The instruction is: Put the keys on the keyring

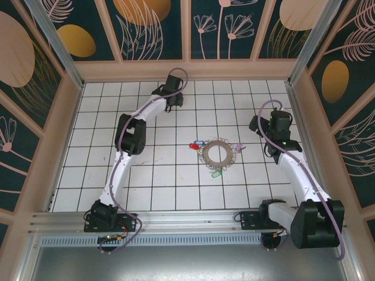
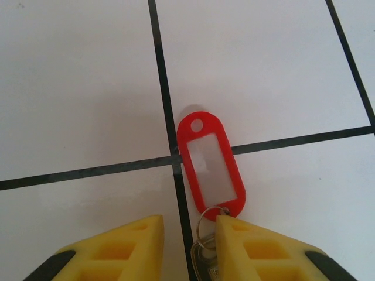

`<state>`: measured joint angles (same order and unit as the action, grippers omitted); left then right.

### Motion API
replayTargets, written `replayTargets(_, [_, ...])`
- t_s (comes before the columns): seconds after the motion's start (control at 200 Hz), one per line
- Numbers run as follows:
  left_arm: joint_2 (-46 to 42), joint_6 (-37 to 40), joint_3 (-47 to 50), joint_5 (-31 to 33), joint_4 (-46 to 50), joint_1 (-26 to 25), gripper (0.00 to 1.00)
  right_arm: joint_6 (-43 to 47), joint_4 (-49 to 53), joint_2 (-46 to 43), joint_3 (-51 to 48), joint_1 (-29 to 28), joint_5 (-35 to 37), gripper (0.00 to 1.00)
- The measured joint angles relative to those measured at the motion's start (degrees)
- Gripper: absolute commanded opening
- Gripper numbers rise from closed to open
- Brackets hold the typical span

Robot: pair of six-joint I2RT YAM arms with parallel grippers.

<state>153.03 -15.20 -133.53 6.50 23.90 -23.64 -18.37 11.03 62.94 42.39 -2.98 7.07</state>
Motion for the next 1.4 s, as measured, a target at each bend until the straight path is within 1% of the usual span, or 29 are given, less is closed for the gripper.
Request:
replayTargets(0.07, [0.0,0.2,0.0,-0.2,-0.1,0.0,0.24,0.0,0.0,0.0,0.1,0.0,0.0,0.92])
replayTargets(0.13, [0.0,0.5,-0.1,-0.7,-0.1,0.0,0.15,0.0,0.0,0.0,0.1,0.0,0.0,0.92])
replayTargets(0.275, [0.0,0.6,-0.1,-1.3,-0.1,0.0,0.0,0.0,0.1,0.0,0.1,0.0,0.0,0.92])
replayTargets(0.44, [-0.2,1.0,0.4,-1.5,-0.3,0.0,0.0,0.0,0.6,0.0,0.1,0.0,0.0,0.92])
replayTargets(0.536, [-2.6,1.3,4.3,-1.8,-0.9,0.0,0.0,0.0,0.8,0.0,0.1,0.0,-0.1,0.92])
replayTargets(0.641, [-7.4,1.8,11.6,-2.9,-0.9,0.0,0.0,-0.1,0.9,0.1,0.1,0.0,-0.9,0.92])
replayTargets(0.741, [-13.9,2.6,21.2,-4.0,-1.1,0.0,0.0,-0.2,0.8,0.8,0.1,0.0,-2.7,0.92])
replayTargets(0.876, [-25.7,3.2,37.5,-5.2,-3.9,0.0,0.0,-0.1,0.7,2.3,0.0,0.0,-8.4,0.89])
replayTargets(0.961, [-33.7,3.2,48.1,-6.2,-6.3,0.0,0.0,-0.1,0.3,3.6,-0.3,-1.1,-11.8,0.87])
replayTargets(0.996, [-36.7,3.2,51.8,-6.5,-7.2,0.0,0.0,-0.1,0.4,4.3,-0.4,-2.2,-13.1,0.86])
replayTargets(1.046, [-40.6,3.2,56.8,-7.1,-8.2,0.0,0.0,0.1,0.4,5.7,-0.4,-4.3,-14.8,0.81])
replayTargets(1.126, [-46.0,3.0,64.1,-8.3,-9.9,0.0,0.0,0.6,1.7,9.0,0.1,-8.6,-16.5,0.76])
replayTargets(1.286, [-52.9,1.6,74.8,-9.4,-11.2,0.0,0.0,1.5,5.5,16.8,1.7,-18.0,-16.3,0.76])
replayTargets(1.396, [-56.1,0.9,81.0,-9.5,-12.2,0.0,0.0,1.5,7.0,19.2,1.7,-21.0,-16.2,0.74])
